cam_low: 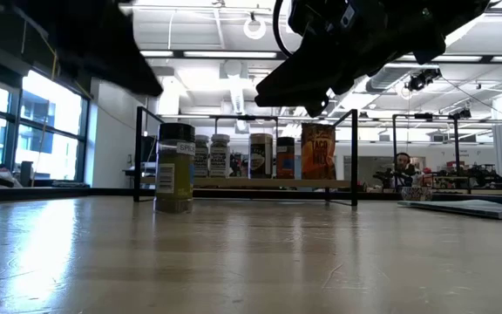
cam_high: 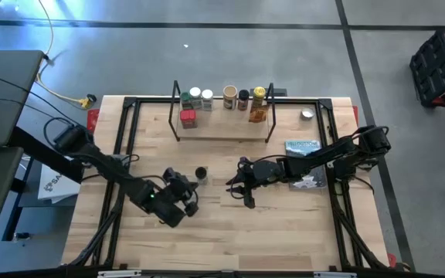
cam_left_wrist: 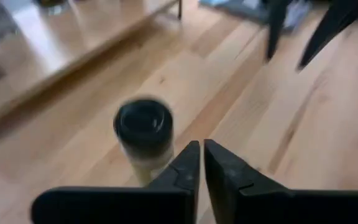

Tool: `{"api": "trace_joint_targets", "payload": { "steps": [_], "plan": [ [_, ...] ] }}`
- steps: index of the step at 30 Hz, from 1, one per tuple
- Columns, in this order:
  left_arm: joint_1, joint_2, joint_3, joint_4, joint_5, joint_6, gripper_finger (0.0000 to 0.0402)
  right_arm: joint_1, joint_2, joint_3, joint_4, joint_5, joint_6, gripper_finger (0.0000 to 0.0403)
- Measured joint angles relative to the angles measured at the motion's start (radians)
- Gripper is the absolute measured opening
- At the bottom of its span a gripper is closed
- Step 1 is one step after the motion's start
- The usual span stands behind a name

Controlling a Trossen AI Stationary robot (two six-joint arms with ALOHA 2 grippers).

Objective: Shelf spices
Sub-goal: Put the black seasoning bottle on the shelf

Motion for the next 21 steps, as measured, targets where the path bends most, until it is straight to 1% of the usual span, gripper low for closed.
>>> {"api": "trace_joint_targets", "payload": {
  "steps": [3, 5, 7, 9, 13, 17, 21],
  "plan": [
    [0.019, 0.068, 0.0, -0.043, 0.055, -0.101, 0.0054, 0.0, 0.0, 0.0, 0.0, 0.0, 0.0, 0.0105],
    [0.039, 0.107, 0.0, -0.072, 0.094, -0.176, 0.009, 0.0, 0.0, 0.0, 0.0, 0.0, 0.0, 0.0105],
    [0.059, 0.143, 0.0, -0.087, 0.12, -0.2, 0.0129, 0.0, 0.0, 0.0, 0.0, 0.0, 0.0, 0.0105],
    [0.078, 0.176, 0.0, -0.084, 0.114, -0.207, 0.0169, 0.0, 0.0, 0.0, -0.002, 0.0, 0.0, 0.0105],
    [0.108, 0.221, 0.0, -0.034, 0.033, -0.164, 0.0233, 0.0, 0.0, 0.0, -0.003, 0.0, 0.0, 0.0105],
    [0.137, 0.239, 0.0, 0.045, -0.027, -0.104, 0.0266, 0.0, 0.0, 0.0, -0.003, 0.0, 0.003, 0.0105],
    [0.174, 0.241, 0.0, 0.085, -0.062, -0.079, 0.0274, 0.0, 0.0, 0.0, -0.003, 0.0, 0.005, 0.0105]
  ]
}}
